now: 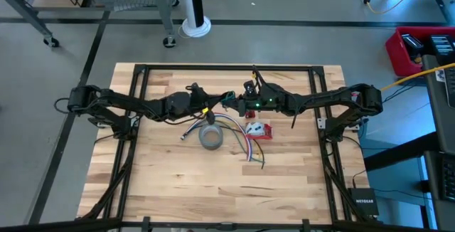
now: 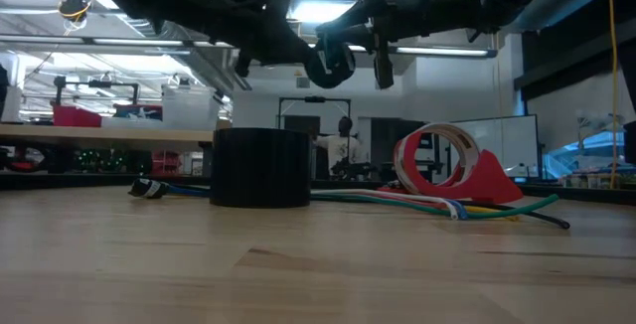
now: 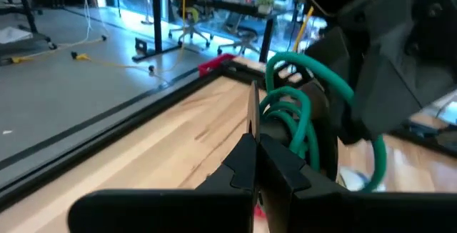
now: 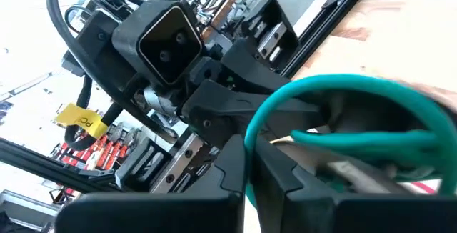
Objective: Coil cords
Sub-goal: Coil the green wire onto the black spool
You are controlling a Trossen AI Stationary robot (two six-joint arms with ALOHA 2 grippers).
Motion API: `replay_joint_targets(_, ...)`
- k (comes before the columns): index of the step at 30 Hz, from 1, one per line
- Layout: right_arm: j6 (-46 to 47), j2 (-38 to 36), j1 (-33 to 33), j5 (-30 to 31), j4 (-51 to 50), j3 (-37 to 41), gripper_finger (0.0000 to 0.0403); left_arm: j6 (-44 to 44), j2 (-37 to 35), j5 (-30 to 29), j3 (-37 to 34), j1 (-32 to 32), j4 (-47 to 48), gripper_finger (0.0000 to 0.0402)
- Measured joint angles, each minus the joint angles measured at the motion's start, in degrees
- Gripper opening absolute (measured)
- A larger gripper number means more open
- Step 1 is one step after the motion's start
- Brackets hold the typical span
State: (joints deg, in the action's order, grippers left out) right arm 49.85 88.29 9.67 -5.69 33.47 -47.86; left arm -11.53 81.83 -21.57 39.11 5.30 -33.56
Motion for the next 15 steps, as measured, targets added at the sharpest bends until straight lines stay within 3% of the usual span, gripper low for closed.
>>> replay_joint_targets(15,-0.5,1.2,-3.5,5.3,0.1,-0.1,0.0014,-3.5,2.1,0.0,0.1,1.0,-8.6,0.0000)
